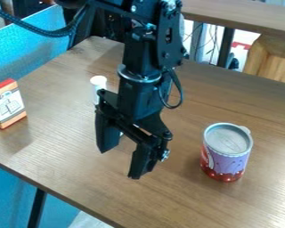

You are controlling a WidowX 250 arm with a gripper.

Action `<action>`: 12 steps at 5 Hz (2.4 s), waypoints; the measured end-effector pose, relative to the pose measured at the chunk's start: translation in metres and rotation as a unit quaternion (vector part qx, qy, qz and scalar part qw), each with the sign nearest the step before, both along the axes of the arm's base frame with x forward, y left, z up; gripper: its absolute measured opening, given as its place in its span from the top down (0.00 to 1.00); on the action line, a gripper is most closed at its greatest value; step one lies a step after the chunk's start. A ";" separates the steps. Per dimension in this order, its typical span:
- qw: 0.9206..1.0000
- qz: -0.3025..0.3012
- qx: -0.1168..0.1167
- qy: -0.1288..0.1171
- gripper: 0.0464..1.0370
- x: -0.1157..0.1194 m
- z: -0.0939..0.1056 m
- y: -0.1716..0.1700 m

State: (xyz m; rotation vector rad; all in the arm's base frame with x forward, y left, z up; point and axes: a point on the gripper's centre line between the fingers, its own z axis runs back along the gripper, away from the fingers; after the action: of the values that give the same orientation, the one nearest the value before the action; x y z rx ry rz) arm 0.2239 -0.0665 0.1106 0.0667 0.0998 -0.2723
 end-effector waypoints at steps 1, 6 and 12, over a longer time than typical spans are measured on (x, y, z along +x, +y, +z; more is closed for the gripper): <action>1.000 -0.002 0.003 0.010 0.04 -0.001 -0.005 0.001; 1.000 -0.021 0.011 0.010 0.04 0.095 -0.031 0.092; 0.998 0.029 0.024 0.040 0.70 0.102 -0.081 0.081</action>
State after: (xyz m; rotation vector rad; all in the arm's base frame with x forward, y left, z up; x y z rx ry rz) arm 0.3261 0.0141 0.0295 0.1012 0.1879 -0.2139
